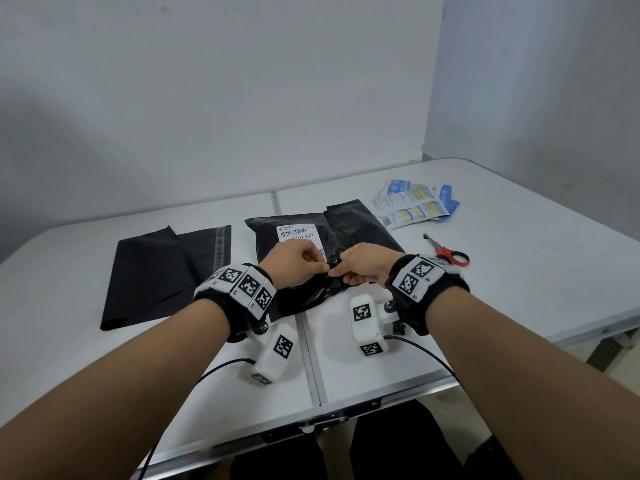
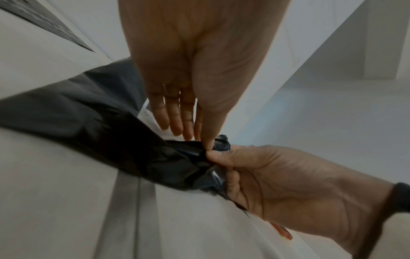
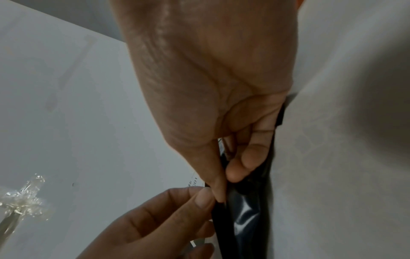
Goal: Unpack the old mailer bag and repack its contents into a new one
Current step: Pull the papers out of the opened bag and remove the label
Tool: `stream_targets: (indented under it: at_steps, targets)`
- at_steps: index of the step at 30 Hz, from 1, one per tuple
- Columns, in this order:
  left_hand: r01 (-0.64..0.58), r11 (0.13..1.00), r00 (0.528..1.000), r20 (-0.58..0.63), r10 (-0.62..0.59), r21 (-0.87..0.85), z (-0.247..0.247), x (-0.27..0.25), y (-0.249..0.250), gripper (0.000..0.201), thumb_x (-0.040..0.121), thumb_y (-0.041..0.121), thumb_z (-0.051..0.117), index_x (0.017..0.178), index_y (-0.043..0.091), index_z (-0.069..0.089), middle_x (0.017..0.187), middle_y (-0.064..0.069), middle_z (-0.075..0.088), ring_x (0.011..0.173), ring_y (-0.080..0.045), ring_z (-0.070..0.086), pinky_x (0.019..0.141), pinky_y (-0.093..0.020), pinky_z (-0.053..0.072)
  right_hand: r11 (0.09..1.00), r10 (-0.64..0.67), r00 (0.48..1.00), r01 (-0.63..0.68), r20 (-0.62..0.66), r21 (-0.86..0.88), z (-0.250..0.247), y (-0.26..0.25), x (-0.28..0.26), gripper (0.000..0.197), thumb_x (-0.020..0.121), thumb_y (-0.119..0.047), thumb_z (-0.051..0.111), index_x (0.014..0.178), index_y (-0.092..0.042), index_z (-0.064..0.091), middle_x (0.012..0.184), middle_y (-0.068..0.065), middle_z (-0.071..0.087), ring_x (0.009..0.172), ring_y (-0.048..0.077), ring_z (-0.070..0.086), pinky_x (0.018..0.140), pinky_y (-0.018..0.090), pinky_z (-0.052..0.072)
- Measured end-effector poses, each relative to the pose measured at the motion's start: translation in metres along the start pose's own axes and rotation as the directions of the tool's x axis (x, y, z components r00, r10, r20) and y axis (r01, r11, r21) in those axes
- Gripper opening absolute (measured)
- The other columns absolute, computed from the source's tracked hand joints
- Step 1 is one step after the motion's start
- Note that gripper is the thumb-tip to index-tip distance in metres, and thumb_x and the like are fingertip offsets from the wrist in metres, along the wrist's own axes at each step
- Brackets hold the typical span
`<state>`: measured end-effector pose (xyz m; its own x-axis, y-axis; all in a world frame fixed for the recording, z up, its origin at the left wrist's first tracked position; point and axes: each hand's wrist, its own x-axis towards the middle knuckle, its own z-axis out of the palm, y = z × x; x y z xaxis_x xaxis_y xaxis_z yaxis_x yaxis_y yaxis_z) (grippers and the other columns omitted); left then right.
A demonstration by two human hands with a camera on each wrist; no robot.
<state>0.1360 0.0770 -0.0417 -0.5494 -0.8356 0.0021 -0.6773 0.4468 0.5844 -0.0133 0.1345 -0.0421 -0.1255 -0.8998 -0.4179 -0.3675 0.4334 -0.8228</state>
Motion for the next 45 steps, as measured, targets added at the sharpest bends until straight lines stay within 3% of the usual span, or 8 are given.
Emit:
stream_targets:
  at_steps: [10, 16, 27, 32, 35, 38, 42, 45]
  targets:
    - [0.024, 0.991, 1.000, -0.005, -0.025, -0.134, 0.002, 0.010, -0.012, 0.012, 0.081, 0.024, 0.070, 0.080, 0.013, 0.074, 0.074, 0.007, 0.067, 0.069, -0.005, 0.058, 0.081, -0.023, 0.048, 0.999, -0.008, 1.000, 0.009, 0.010, -0.032, 0.001, -0.002, -0.001, 0.022, 0.089, -0.008, 0.062, 0.069, -0.011, 0.056, 0.066, 0.003, 0.054, 0.056, 0.008, 0.048, 0.058, 0.015, 0.043]
    - [0.166, 0.905, 0.985, 0.106, -0.134, -0.391, 0.000, 0.010, -0.019, 0.021, 0.088, 0.016, 0.064, 0.068, 0.011, 0.061, 0.064, -0.004, 0.059, 0.053, -0.009, 0.048, 0.055, -0.016, 0.045, 0.999, 0.006, 1.000, -0.007, -0.029, -0.032, 0.002, -0.001, 0.000, 0.041, 0.086, -0.004, 0.066, 0.054, -0.014, 0.042, 0.044, -0.003, 0.050, 0.053, 0.011, 0.047, 0.058, 0.018, 0.042]
    - [0.319, 0.681, 0.938, 0.116, -0.326, -0.659, -0.008, 0.015, -0.034, 0.019, 0.096, 0.009, 0.051, 0.078, 0.007, 0.059, 0.074, -0.006, 0.062, 0.049, -0.005, 0.063, 0.053, -0.014, 0.055, 0.999, 0.002, 1.000, -0.001, 0.028, -0.041, -0.002, 0.000, 0.000, 0.032, 0.088, -0.003, 0.063, 0.060, -0.011, 0.048, 0.060, 0.004, 0.051, 0.055, 0.012, 0.048, 0.058, 0.018, 0.044]
    - [0.289, 0.761, 0.957, 0.166, -0.237, -0.581, -0.011, 0.010, -0.027, 0.029, 0.097, 0.034, 0.048, 0.083, 0.012, 0.061, 0.080, -0.003, 0.063, 0.071, -0.012, 0.061, 0.072, -0.020, 0.055, 1.000, -0.007, 1.000, 0.007, 0.019, -0.027, -0.002, 0.000, -0.001, 0.023, 0.088, -0.007, 0.064, 0.066, -0.009, 0.056, 0.063, 0.006, 0.055, 0.054, 0.011, 0.049, 0.051, 0.014, 0.045]
    - [0.211, 0.914, 0.976, 0.125, -0.178, -0.346, -0.014, 0.008, -0.029, 0.040, 0.088, 0.050, 0.056, 0.087, 0.011, 0.064, 0.082, 0.000, 0.066, 0.078, -0.013, 0.062, 0.082, -0.025, 0.053, 0.999, -0.012, 1.000, 0.013, 0.009, -0.032, -0.001, 0.000, -0.001, 0.025, 0.087, -0.012, 0.066, 0.066, -0.011, 0.054, 0.063, 0.005, 0.055, 0.053, 0.010, 0.050, 0.051, 0.013, 0.045]
    - [0.119, 0.993, 0.989, 0.095, -0.118, -0.009, -0.015, 0.006, -0.031, 0.030, 0.080, 0.037, 0.072, 0.092, 0.010, 0.066, 0.080, 0.004, 0.063, 0.077, -0.012, 0.056, 0.083, -0.025, 0.046, 0.999, -0.014, 1.000, 0.013, -0.018, -0.044, 0.000, 0.000, 0.000, 0.027, 0.086, -0.018, 0.068, 0.066, -0.012, 0.051, 0.063, 0.004, 0.055, 0.054, 0.010, 0.050, 0.055, 0.015, 0.045]
    - [0.112, 0.993, 0.992, 0.050, -0.113, 0.026, -0.016, 0.004, -0.029, 0.008, 0.080, 0.019, 0.071, 0.081, 0.011, 0.070, 0.072, 0.006, 0.062, 0.078, -0.013, 0.055, 0.082, -0.028, 0.046, 0.983, -0.026, 0.998, 0.015, -0.053, -0.185, 0.002, 0.000, 0.000, 0.026, 0.083, -0.022, 0.071, 0.072, -0.013, 0.050, 0.067, 0.004, 0.059, 0.054, 0.011, 0.051, 0.054, 0.017, 0.044]
    - [0.091, 0.993, 0.996, 0.014, -0.092, 0.068, -0.017, 0.003, -0.028, 0.013, 0.081, 0.019, 0.069, 0.081, 0.007, 0.072, 0.077, -0.001, 0.066, 0.076, -0.013, 0.055, 0.079, -0.028, 0.048, 0.925, -0.074, 0.990, 0.022, -0.121, -0.380, 0.001, -0.009, -0.007, 0.030, 0.083, -0.021, 0.069, 0.103, -0.005, 0.054, 0.113, 0.016, 0.062, 0.076, 0.019, 0.063, 0.064, 0.024, 0.050]
